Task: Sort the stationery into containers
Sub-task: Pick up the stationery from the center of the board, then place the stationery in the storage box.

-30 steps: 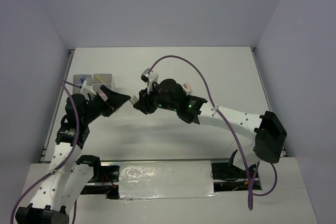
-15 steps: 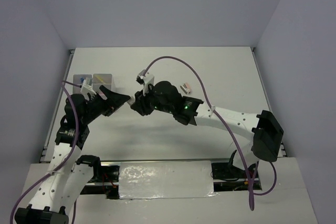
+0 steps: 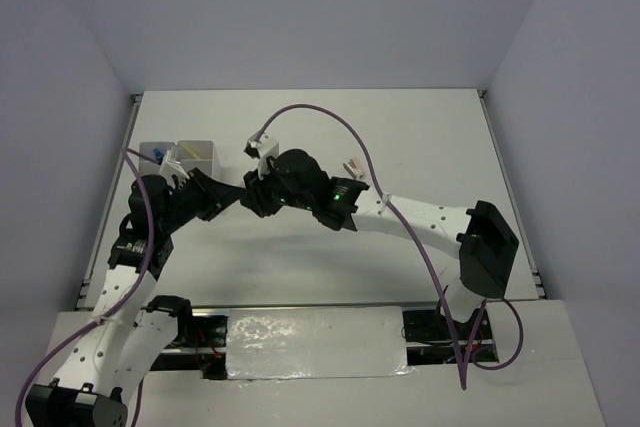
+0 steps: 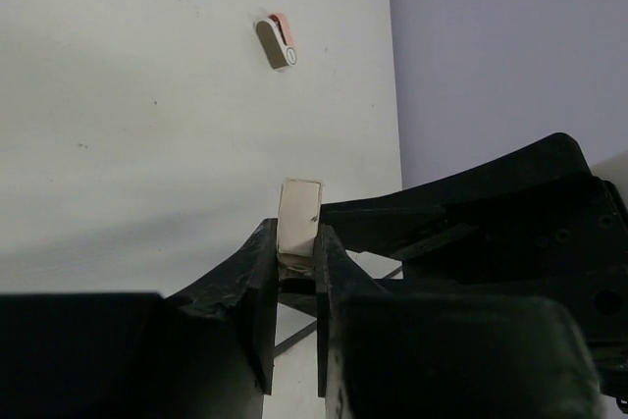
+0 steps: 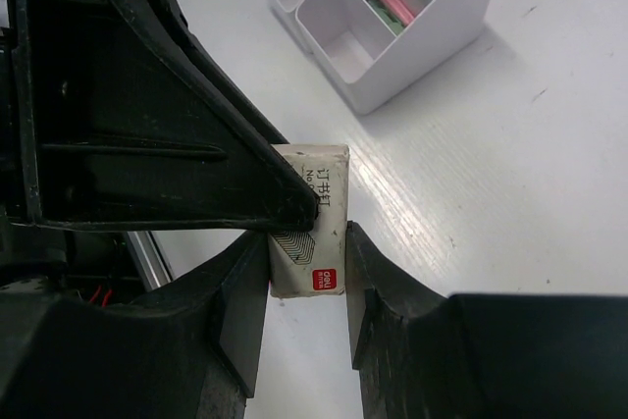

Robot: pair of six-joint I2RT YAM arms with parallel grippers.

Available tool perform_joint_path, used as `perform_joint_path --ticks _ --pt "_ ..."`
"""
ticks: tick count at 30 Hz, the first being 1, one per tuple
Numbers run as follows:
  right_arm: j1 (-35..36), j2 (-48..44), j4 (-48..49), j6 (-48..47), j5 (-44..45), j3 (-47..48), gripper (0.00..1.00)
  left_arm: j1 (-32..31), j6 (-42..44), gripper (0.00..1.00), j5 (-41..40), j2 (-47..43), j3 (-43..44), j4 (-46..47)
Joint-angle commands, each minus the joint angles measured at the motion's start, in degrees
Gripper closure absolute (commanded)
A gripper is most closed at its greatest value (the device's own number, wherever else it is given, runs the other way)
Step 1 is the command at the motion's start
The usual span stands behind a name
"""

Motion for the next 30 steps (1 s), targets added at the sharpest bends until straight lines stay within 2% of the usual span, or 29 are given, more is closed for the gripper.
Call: perform_joint_path --ticks 1,2,3,5,8,11,12,14,15,18,21,30 --pt "0.5 0.0 1.0 -0.8 -1.0 2.3 0.87 -0.3 4.2 1.0 -0.8 1.3 4.2 -1.4" --pt "0.4 -0.3 1.8 -0.6 -1.5 0.9 0.6 -0.3 5.3 1.0 -3.7 1.7 6.0 -3.0" --pt "0.3 -0.7 3.0 -0.6 -2.0 -0.1 0.46 -0.4 7.1 1.0 -5.1 2.2 6.7 -5.7" --pt "-0.3 -2.1 4.1 -0.3 -2.5 -1.8 0.01 -0.4 8.7 1.0 -10.3 2.5 8.9 -8.6" --pt "-2.4 -4.8 3.0 0.2 -1.7 -4.5 0.0 -0.4 11.0 1.0 -17.3 3.1 11.3 -13.8" --pt "-5.0 -9.9 2.7 0.6 -1.1 -9.0 0.0 -0.2 12.6 1.0 -29.8 5.7 14.5 -20.2" --pt "-6.4 -12.5 2.5 0.5 -1.1 -10.2 0.0 0.2 12.1 1.0 -36.8 7.9 15.3 -21.7" --pt "-7.6 -14.7 -0.2 0.3 -1.1 -12.4 0.0 1.0 10.0 1.0 -44.4 10.0 16.3 -25.5" --pt "-7.9 -16.9 -1.0 0.0 -0.3 -13.1 0.0 2.6 6.5 1.0 -51.8 11.8 16.2 -26.6" --pt "-8.2 -21.3 -3.3 -0.6 1.3 -16.2 0.0 8.0 -1.2 1.0 -61.1 14.7 14.6 -29.3" --pt "-8.1 -25.9 -4.7 -0.8 0.9 -19.3 0.0 12.2 -3.7 1.0 -62.9 17.1 14.1 -26.9" --pt "-8.3 -35.8 -6.2 0.0 -0.5 -26.2 0.0 17.0 -3.8 1.0 -64.4 25.6 17.7 -19.3"
